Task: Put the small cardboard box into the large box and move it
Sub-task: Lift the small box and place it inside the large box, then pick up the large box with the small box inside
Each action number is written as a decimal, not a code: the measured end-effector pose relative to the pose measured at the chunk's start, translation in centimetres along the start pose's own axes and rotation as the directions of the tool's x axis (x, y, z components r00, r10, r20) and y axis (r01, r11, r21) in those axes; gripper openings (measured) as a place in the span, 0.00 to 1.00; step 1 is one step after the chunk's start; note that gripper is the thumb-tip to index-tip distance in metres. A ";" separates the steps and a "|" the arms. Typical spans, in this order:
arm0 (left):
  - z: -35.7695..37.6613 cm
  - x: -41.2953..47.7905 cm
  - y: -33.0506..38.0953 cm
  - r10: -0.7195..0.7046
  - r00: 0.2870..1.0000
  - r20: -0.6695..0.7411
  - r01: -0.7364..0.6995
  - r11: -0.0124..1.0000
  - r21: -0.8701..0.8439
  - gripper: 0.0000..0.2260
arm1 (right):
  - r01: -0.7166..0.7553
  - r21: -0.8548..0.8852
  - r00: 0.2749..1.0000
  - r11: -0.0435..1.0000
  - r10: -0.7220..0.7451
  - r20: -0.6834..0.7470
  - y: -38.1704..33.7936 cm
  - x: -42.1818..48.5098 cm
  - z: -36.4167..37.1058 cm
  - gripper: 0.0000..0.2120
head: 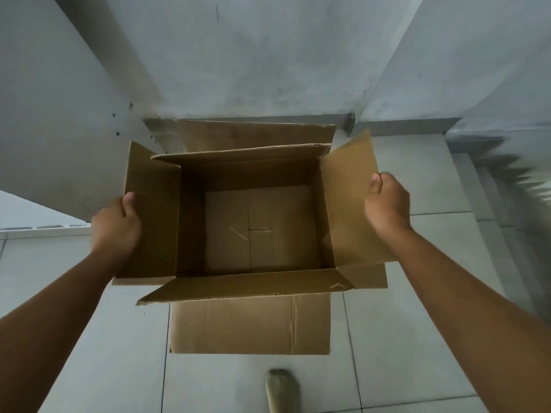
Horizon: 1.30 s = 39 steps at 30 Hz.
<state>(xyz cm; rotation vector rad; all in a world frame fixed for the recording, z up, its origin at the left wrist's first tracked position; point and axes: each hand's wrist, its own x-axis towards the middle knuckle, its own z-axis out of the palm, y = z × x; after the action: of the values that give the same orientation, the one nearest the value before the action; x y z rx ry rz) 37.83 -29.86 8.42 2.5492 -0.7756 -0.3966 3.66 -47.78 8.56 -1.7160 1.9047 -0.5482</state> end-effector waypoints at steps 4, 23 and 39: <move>0.8 1.5 0.5 0.039 0.999 0.018 -0.039 0.999 0.016 0.24 | -0.008 -0.017 0.999 1.000 0.007 -0.045 0.0 -0.1 2.6 0.14; 11.9 3.6 -6.0 -0.023 0.984 0.178 0.020 1.000 0.022 0.11 | -0.071 -0.093 0.987 0.993 0.084 0.140 8.9 -0.8 13.9 0.12; 13.0 0.3 -8.8 0.027 0.994 0.106 -0.020 0.997 -0.072 0.10 | 0.096 -0.094 0.989 0.991 -0.085 0.118 9.9 -3.7 13.1 0.07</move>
<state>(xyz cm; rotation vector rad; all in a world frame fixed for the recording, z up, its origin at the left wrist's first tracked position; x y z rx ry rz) 37.01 -27.82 -7.11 2.4676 -0.8145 -0.5466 4.19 -42.43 -7.38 -1.8631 1.8085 -0.3852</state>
